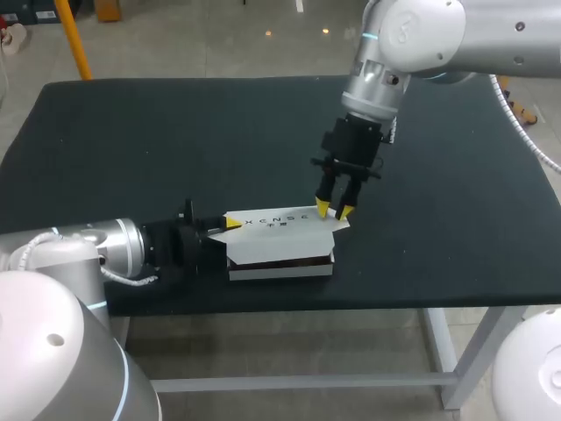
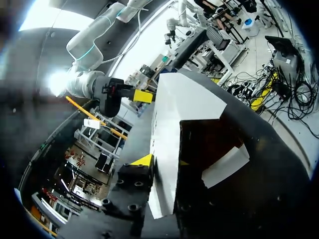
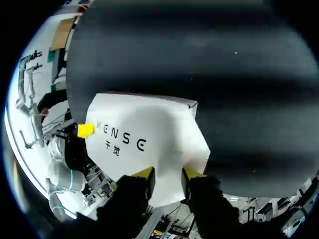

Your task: Assemble the packaging by folding the flat box into shape, placing the metal phone stand inside, and closing the box properly

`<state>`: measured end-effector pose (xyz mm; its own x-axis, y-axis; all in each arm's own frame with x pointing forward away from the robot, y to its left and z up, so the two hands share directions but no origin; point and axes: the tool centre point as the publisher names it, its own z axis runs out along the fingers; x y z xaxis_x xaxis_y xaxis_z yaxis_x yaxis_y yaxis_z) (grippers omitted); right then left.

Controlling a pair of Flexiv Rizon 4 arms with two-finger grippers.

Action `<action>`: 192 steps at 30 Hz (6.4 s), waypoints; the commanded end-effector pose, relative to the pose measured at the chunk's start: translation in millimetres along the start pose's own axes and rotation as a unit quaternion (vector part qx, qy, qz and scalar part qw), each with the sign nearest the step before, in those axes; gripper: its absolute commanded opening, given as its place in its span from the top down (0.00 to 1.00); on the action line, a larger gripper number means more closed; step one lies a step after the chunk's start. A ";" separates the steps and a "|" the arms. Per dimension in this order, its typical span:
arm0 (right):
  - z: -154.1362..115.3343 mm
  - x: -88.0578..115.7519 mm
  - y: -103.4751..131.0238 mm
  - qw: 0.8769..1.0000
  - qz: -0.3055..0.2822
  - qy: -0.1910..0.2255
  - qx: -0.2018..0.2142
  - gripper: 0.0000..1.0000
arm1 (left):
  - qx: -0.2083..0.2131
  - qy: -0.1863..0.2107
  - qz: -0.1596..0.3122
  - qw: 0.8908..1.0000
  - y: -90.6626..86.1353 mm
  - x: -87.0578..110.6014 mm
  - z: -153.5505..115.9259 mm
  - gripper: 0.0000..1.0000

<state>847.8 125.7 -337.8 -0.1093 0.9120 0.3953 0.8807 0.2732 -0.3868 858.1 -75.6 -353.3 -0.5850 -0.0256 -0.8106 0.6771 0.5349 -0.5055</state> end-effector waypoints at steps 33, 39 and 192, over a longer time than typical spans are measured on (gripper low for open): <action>4.8 0.7 3.9 0.999 0.052 -0.014 -0.010 0.63 | -0.035 -0.009 0.017 0.999 -4.8 1.1 -5.9 0.65; 5.9 0.2 4.2 0.999 0.051 -0.013 -0.010 0.63 | -0.045 -0.019 0.015 0.999 -4.9 -1.4 -16.9 0.64; 15.2 -7.3 1.0 0.995 0.081 0.000 -0.054 0.60 | -0.520 0.081 -0.806 0.270 -28.3 -23.3 -36.7 0.34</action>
<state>843.6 122.6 -354.0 0.0381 0.9399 0.3393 0.9304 0.0905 -0.3553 843.2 -57.7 -308.4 0.1839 -0.9407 0.2849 -0.9565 -0.1044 0.2726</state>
